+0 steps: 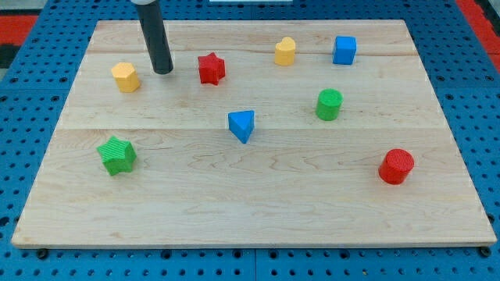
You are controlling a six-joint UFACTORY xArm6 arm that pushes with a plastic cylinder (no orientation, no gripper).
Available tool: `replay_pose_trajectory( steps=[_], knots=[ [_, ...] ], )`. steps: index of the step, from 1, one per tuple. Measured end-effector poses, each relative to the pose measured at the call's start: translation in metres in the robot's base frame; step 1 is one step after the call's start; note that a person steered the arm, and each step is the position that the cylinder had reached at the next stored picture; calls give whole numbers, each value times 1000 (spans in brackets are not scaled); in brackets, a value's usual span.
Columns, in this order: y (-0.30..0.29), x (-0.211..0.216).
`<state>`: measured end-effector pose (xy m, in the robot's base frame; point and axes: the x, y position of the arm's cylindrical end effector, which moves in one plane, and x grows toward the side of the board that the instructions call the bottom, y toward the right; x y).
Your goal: Push the red star towards the top center of the board
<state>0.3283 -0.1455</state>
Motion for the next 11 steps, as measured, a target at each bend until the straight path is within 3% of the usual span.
replay_pose_trajectory(
  steps=[1, 4, 11],
  knots=[
    [6, 25],
    [64, 41],
    [67, -22]
  ],
)
